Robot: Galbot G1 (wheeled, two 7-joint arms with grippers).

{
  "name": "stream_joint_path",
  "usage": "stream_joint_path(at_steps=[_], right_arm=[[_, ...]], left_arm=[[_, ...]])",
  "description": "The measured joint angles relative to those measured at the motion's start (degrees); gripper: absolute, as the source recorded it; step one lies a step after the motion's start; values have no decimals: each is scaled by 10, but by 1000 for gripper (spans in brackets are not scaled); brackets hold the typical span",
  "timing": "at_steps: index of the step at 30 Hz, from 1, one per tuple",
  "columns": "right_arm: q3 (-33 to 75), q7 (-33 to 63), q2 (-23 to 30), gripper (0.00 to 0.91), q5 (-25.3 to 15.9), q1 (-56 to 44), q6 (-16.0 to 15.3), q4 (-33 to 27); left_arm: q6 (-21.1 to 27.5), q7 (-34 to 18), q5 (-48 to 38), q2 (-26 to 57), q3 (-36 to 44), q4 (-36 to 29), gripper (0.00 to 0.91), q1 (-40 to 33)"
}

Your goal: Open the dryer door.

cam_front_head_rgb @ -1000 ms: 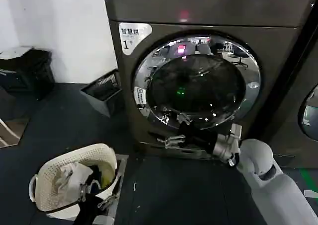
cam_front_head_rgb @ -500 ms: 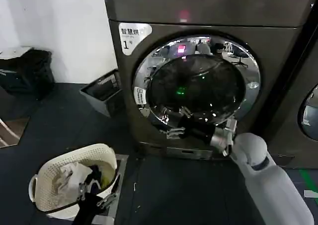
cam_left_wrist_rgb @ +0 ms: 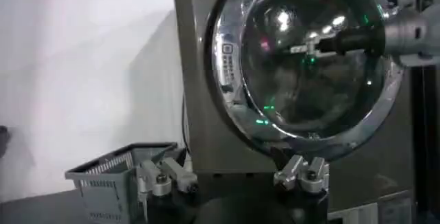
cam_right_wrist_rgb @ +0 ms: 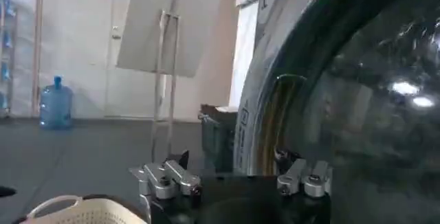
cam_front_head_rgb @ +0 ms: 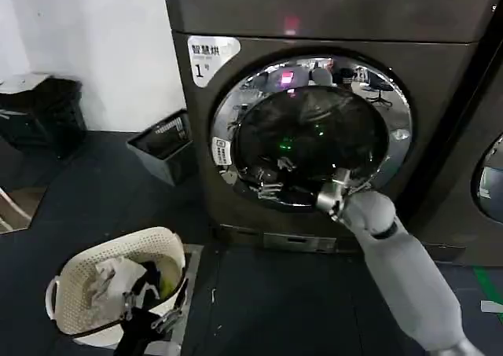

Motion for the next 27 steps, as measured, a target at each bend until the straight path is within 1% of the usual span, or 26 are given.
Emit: stream_joint_path(at_steps=[8,17,27], right_arm=[[-15,7,18,907,0,22,1,-39],[-27,9,39,907,0,31,-1,-57],[-35,4,48,907,3,46,0,-78]], left_arm=[[-2,3,-1,-6,-4,0,907,2],[-1,5,-3,-8,-3,-4,907,4],[6,14,-2,-10,1,-14,907,11]])
